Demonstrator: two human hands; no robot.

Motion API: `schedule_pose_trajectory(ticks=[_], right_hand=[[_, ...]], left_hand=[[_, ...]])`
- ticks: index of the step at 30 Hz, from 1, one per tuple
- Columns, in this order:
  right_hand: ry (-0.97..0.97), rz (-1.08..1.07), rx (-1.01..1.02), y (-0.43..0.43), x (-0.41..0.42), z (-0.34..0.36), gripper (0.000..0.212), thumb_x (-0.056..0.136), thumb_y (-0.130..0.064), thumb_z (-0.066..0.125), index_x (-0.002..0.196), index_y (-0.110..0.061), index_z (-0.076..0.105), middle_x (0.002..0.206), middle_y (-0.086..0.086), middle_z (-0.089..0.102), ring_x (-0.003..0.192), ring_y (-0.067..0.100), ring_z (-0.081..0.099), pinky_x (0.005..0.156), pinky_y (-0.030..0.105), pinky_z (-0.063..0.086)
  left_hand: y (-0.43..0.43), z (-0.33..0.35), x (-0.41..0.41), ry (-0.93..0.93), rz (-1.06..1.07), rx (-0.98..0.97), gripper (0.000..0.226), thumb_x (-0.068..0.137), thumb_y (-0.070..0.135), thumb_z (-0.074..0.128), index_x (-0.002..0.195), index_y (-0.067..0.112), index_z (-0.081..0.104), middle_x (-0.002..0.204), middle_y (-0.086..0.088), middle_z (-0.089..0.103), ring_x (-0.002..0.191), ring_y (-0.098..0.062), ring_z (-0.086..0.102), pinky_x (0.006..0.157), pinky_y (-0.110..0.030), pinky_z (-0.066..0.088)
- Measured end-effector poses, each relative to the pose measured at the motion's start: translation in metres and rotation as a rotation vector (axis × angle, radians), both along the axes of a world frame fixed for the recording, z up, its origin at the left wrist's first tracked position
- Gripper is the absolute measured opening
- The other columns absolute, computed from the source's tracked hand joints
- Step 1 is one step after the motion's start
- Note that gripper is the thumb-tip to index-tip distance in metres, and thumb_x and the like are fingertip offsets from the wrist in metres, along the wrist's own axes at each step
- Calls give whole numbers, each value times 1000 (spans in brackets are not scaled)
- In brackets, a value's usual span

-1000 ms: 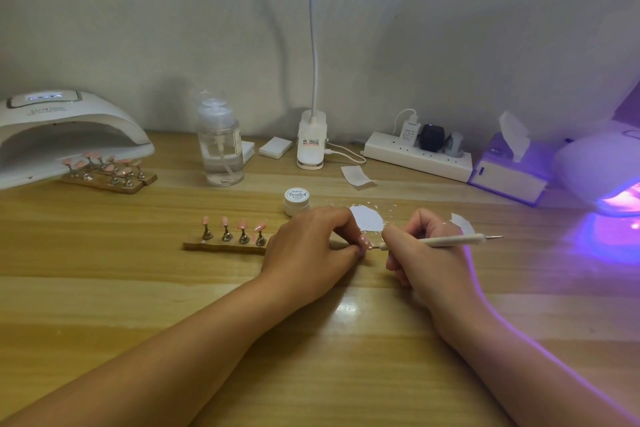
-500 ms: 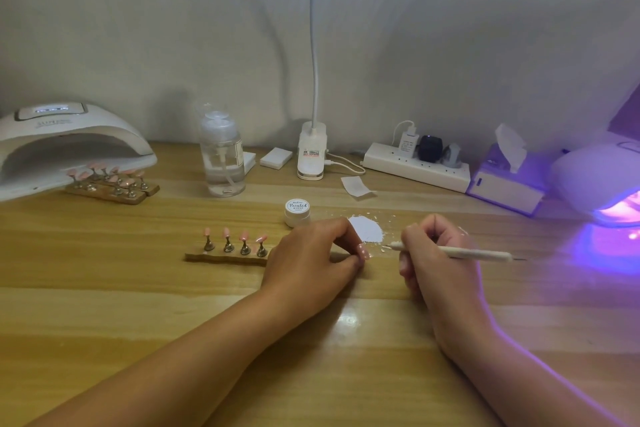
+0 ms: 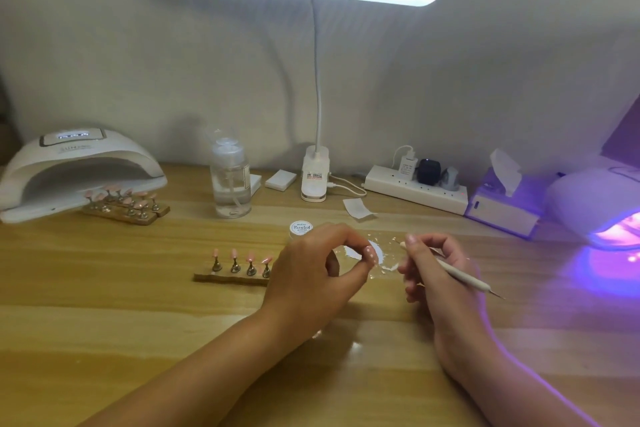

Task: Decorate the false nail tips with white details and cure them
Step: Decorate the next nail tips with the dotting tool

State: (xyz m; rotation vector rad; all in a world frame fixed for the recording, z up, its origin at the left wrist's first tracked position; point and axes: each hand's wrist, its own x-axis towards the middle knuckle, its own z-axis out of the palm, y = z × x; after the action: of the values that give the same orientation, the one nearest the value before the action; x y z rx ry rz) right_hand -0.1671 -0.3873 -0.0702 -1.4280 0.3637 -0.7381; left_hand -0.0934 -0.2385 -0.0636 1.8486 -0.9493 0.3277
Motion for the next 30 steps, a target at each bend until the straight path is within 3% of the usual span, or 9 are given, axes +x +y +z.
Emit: schedule_pose_trajectory(ticks=[5, 9, 12, 16, 20, 25, 30], right_hand=[[20, -11, 30, -1, 0, -4, 20, 90, -29, 71, 91, -16, 56, 55, -2, 59, 44, 5, 47, 39, 17, 39], [38, 0, -33, -3, -1, -7, 22, 87, -35, 72, 87, -19, 57, 54, -4, 56, 45, 4, 48, 40, 16, 40], [37, 34, -110, -1, -1, -7, 20, 86, -34, 74, 75, -27, 58, 53, -4, 57, 46, 4, 48, 40, 17, 40], [36, 79, -130, 1, -2, -9, 21, 87, -30, 73, 72, -28, 59, 52, -3, 55, 46, 6, 47, 40, 17, 39], [41, 67, -142, 1, -2, -8, 20, 87, -29, 74, 74, -27, 59, 52, -2, 55, 45, 6, 46, 40, 17, 38], [25, 102, -239, 5, -6, -4, 10, 90, -23, 71, 95, -24, 63, 77, -1, 76, 46, 8, 51, 42, 16, 40], [51, 89, -146, 5, -4, 0, 15, 101, -13, 55, 105, -20, 67, 94, -6, 78, 52, 13, 66, 42, 18, 47]], left_hand=[[16, 34, 16, 95, -28, 141, 12, 79, 34, 75, 74, 40, 65, 85, 29, 68, 52, -4, 47, 59, -25, 45], [53, 56, 44, 256, -125, 361, 8, 76, 38, 79, 79, 40, 71, 82, 25, 67, 66, -2, 47, 61, -15, 43], [70, 50, 56, 311, -51, 510, 10, 73, 45, 80, 79, 43, 73, 82, 7, 60, 79, -7, 47, 68, -21, 41], [71, 44, 60, 295, -38, 553, 12, 72, 44, 82, 75, 49, 71, 92, 31, 63, 96, 4, 52, 77, -17, 39], [73, 40, 63, 209, 45, 655, 15, 68, 54, 78, 77, 57, 67, 100, 28, 56, 105, 1, 44, 92, -30, 26], [73, 32, 65, 145, 101, 712, 14, 69, 59, 78, 74, 55, 65, 107, 27, 51, 121, -7, 33, 91, -31, 17], [76, 37, 67, 122, 99, 810, 28, 68, 65, 75, 88, 50, 63, 105, 28, 46, 114, -7, 34, 90, -32, 20]])
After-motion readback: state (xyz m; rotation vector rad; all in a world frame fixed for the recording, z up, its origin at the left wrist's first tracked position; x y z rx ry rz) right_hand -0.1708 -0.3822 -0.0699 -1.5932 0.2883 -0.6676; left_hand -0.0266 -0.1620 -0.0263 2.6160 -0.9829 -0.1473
